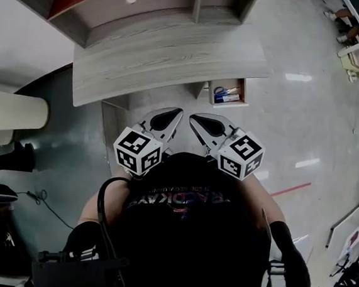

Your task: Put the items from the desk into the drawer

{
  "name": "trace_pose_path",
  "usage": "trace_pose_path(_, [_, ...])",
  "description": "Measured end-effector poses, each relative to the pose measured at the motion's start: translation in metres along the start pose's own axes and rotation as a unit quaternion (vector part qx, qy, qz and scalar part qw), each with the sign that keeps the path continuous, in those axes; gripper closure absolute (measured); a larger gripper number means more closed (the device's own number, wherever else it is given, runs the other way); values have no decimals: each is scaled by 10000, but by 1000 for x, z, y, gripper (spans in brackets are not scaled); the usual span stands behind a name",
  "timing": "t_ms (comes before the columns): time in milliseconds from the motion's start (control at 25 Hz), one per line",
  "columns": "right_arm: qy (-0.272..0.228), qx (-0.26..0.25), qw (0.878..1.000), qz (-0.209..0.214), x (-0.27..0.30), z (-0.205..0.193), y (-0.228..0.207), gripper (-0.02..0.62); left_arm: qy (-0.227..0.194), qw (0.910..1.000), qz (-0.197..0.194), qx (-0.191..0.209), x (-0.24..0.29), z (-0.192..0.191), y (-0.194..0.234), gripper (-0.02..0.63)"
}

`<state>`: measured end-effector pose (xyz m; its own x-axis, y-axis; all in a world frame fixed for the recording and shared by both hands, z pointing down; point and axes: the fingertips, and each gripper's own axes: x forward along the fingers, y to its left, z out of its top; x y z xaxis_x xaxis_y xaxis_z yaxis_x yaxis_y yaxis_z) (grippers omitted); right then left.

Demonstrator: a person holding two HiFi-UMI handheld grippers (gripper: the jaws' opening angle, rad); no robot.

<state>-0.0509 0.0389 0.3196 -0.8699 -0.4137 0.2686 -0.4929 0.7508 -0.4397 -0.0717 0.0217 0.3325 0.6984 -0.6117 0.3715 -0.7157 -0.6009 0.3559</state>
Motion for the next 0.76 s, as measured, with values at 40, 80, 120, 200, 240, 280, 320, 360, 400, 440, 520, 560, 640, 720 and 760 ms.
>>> trace_pose_path(40, [0,20,10000,3,0,0,-1,578,3,10000,-2,-2,0,0,0,595])
trace_pose_path(80, [2,35,10000,4,0,1,-1,578,6,10000,-3,-5,0,1,0,595])
trace_pose_path(120, [5,44,10000,6,1,1,-1,578,6,10000,-2,-13,0,1,1,595])
trace_pose_path(200, [17,44,10000,11,1,1,-1,578,2,10000,0,-36,0,2,2,595])
trace_pose_path(240, [26,40,10000,15,1,1,-1,578,-1,10000,-1,-44,1,2,2,595])
trace_pose_path(280, [36,36,10000,18,0,1,-1,578,-3,10000,-2,-49,1,2,1,595])
trace_pose_path(320, [45,34,10000,20,0,1,-1,578,-3,10000,-5,-50,2,2,0,595])
trace_pose_path(360, [52,29,10000,19,0,0,-1,578,-2,10000,-7,-49,2,1,0,595])
trace_pose_path(400, [57,20,10000,16,0,0,-1,578,-3,10000,-10,-48,1,1,0,595])
trace_pose_path(440, [60,9,10000,14,0,0,0,578,-5,10000,-12,-47,1,1,0,595])
trace_pose_path(520, [59,-6,10000,9,0,-2,1,578,-7,10000,-17,-43,0,0,0,595])
trace_pose_path(560, [56,-8,10000,5,0,-2,1,578,-8,10000,-18,-40,0,-1,0,595])
trace_pose_path(640, [44,-16,10000,0,1,-3,1,578,-19,10000,-11,-31,0,-1,1,595])
trace_pose_path(720, [35,-41,10000,5,2,-2,1,578,-42,10000,6,-25,-1,-1,2,595])
trace_pose_path(760, [32,-58,10000,10,3,-2,2,578,-56,10000,16,-22,-2,-1,3,595])
